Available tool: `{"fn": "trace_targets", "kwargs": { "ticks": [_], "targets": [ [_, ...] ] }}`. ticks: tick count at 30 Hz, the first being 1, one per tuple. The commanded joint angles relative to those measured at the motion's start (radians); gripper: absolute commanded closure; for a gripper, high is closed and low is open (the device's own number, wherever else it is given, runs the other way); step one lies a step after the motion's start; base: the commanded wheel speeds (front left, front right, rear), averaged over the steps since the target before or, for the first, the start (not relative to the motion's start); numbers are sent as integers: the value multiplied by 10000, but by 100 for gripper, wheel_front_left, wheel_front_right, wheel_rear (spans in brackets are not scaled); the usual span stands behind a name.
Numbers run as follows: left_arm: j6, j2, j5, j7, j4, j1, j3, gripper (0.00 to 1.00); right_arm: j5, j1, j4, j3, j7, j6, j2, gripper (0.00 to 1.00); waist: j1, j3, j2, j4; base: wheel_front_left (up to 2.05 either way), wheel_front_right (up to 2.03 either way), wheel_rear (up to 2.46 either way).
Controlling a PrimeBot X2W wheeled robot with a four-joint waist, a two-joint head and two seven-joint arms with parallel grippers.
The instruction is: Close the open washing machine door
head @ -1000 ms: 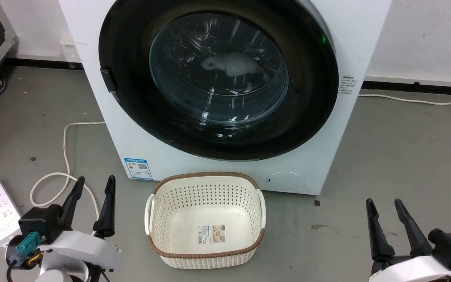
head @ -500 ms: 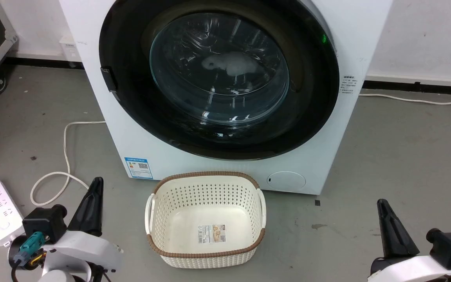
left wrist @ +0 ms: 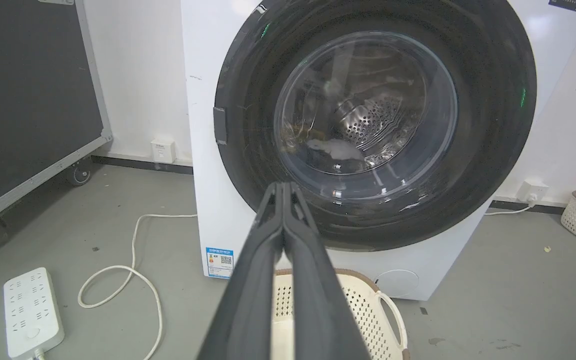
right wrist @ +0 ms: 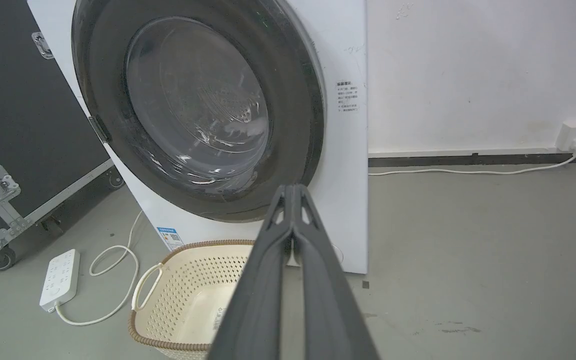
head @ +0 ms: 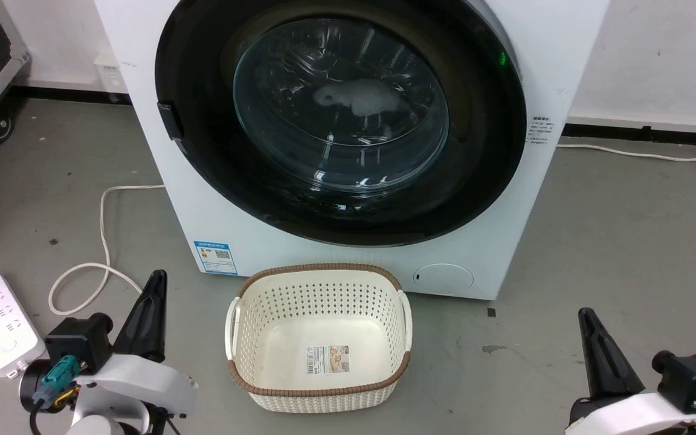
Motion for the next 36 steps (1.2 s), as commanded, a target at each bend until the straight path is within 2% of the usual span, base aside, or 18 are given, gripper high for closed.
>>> {"fn": "trace_targets", "kwargs": {
  "ticks": [1, 36],
  "targets": [
    [-65, -154, 207, 71, -63, 174, 115, 100, -106, -65, -63, 15, 63, 1, -3, 100, 0, 3, -1, 6, 0, 0, 0],
    [-439, -1291, 1936, 714, -392, 517, 956, 100, -819, -182, -220, 104, 474, 4, -9, 100, 0, 64, -1, 106, 0, 0, 0]
  ]
}}
